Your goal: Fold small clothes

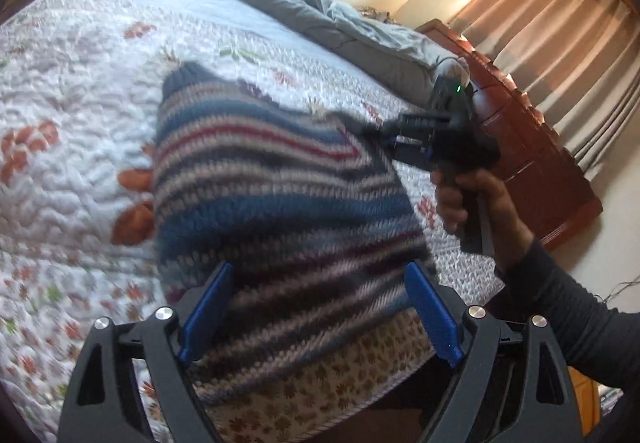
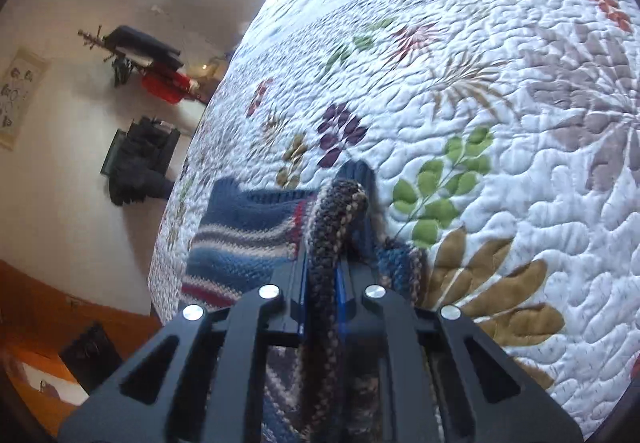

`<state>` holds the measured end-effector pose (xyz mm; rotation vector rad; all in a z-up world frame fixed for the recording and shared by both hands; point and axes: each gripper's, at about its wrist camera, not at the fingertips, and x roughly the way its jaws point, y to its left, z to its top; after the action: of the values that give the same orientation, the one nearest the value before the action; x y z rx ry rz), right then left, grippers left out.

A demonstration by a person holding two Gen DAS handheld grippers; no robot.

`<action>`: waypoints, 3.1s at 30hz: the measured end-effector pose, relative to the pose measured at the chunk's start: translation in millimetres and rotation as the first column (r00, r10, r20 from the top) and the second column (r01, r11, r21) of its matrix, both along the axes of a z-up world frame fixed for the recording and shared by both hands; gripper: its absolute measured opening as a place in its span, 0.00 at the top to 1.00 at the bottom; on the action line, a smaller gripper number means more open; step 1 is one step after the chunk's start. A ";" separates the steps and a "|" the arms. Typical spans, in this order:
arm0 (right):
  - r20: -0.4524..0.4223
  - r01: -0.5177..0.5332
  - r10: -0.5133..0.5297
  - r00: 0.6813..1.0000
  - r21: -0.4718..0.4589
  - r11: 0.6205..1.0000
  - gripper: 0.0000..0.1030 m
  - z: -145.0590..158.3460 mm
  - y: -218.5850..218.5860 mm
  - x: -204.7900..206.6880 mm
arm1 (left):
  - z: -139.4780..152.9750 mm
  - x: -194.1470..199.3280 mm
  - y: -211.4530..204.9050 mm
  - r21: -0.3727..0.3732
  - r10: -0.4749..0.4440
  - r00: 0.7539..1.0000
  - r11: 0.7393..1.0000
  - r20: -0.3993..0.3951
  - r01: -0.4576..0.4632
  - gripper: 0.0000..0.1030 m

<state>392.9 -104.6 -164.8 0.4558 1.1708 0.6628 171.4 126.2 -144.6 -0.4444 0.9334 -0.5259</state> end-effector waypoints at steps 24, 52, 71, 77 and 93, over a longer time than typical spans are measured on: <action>0.166 -0.036 0.055 0.985 -0.116 0.993 0.91 28.0 -7.5 -164.6 | -6.8 -25.3 -37.9 0.202 0.030 0.999 0.979 0.012 -0.031 0.11; 0.515 0.214 -0.037 0.856 -0.287 0.934 0.03 139.6 -28.8 -428.8 | 145.4 -229.0 -77.7 0.481 0.306 0.912 0.777 0.275 -0.406 0.04; 0.600 0.222 0.001 0.800 -0.297 0.929 0.03 177.7 -24.3 -473.5 | 183.8 -295.5 -82.7 0.455 0.346 0.884 0.762 0.315 -0.461 0.04; 0.584 0.207 0.017 0.812 -0.315 0.926 0.03 173.4 -22.6 -475.2 | 185.2 -300.1 -79.6 0.440 0.361 0.879 0.766 0.311 -0.469 0.04; 0.559 0.214 0.001 0.829 -0.320 0.923 0.03 160.2 -22.1 -468.3 | 177.8 -298.3 -84.5 0.448 0.353 0.876 0.758 0.329 -0.474 0.04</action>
<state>-75.4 -126.6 -4.5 -0.0060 0.6817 0.4134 -127.0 41.8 33.2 -0.0846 0.6854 0.0993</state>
